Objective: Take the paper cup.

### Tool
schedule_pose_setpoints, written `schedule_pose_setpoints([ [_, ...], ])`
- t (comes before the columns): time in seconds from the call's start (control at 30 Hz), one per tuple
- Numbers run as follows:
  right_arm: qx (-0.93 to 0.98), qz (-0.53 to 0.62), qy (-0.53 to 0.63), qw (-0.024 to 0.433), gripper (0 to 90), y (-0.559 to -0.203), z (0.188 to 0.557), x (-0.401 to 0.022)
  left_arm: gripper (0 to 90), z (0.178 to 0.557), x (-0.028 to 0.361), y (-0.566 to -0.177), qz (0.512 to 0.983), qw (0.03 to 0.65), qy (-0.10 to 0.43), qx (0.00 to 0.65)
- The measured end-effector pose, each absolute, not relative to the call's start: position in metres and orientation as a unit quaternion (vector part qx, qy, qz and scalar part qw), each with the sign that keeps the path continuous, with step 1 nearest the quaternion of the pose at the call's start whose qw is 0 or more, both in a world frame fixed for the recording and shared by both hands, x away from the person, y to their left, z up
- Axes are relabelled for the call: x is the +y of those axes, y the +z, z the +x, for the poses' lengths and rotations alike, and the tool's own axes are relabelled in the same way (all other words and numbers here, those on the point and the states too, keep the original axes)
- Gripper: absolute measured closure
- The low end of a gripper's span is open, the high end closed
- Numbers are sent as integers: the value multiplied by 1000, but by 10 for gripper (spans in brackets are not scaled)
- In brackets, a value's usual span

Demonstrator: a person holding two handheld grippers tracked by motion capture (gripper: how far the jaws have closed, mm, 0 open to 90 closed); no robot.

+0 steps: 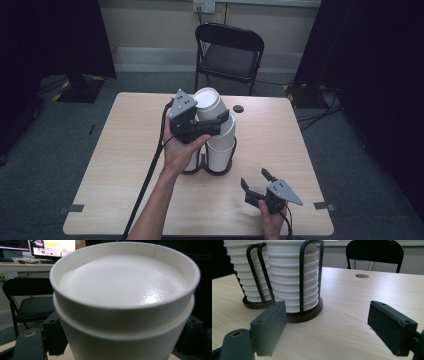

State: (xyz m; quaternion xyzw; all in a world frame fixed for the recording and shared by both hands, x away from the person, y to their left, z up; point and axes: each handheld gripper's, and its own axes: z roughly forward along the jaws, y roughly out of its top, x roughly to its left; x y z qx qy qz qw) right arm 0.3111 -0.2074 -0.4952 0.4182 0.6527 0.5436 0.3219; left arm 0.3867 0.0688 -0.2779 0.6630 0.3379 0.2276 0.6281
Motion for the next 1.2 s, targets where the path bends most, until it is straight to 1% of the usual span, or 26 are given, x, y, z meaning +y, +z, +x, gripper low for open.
schedule_pose_setpoints([
  [0.43,654,418,542,323,150,-495,311,-207,184,368,80,-291,669,624,228,333],
  [0.7,655,418,539,326,150,-495,311,-206,184,351,91,-305,663,624,225,348],
  [0.83,656,417,538,327,150,-495,311,-206,184,347,92,-311,668,620,218,350],
  [1.2,662,418,525,333,144,-495,311,-203,184,339,98,-347,675,609,189,371],
])
